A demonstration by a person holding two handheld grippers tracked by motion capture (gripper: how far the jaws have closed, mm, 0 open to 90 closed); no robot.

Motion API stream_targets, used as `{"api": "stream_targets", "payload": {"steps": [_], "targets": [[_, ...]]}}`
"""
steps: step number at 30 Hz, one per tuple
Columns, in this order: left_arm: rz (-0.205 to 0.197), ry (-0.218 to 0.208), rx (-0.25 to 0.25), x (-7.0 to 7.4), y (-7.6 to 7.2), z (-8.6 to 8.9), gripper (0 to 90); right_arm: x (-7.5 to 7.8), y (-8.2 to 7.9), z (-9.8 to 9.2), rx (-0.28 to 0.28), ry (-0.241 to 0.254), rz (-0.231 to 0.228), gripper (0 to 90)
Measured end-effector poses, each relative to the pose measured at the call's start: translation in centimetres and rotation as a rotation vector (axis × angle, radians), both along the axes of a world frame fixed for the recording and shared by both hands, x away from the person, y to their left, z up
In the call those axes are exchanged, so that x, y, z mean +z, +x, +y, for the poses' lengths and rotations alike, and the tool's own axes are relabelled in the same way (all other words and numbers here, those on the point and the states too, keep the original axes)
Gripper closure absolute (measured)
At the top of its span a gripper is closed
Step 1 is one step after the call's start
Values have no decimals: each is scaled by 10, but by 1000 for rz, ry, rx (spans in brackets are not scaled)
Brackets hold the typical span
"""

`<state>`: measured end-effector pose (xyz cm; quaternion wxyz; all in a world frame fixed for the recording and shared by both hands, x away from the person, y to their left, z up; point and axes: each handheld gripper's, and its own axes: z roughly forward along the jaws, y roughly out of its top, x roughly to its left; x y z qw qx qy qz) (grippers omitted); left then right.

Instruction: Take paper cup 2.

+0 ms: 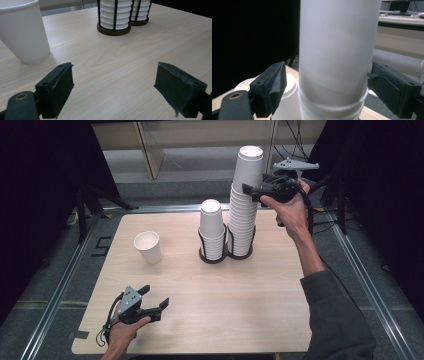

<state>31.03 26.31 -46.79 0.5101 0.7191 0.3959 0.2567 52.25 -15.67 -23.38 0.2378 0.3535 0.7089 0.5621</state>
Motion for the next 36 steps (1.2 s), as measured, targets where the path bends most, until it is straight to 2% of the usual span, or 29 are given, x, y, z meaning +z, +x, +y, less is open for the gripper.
{"api": "stream_targets", "payload": {"steps": [3,8,14,15,19,22,26,28,30,34,36], "targets": [[1,-5,-17,-1,0,-2,143,4,8,5,-6,7,10,151],[8,-4,-7,-1,-1,-2,143,6,19,9,-14,26,14,148],[9,-1,-13,-1,0,-2,143,8,25,14,-7,17,8,103],[6,-1,-19,-1,0,-2,143,7,26,16,-6,28,24,103],[11,9,-14,0,-1,-1,143,6,31,18,-14,16,26,134],[7,0,-15,-1,0,-2,143,7,33,18,-7,7,27,148],[7,2,-16,-1,0,-1,143,10,32,17,-5,8,18,161],[7,1,-17,-1,0,-2,143,13,31,17,-2,29,10,166],[5,1,-19,-1,0,-2,143,21,29,17,-2,36,-13,167],[14,10,-14,0,-1,-1,143,29,27,15,-8,47,-27,169],[14,5,-15,0,-1,-2,143,39,24,15,-17,65,-58,170]]}}
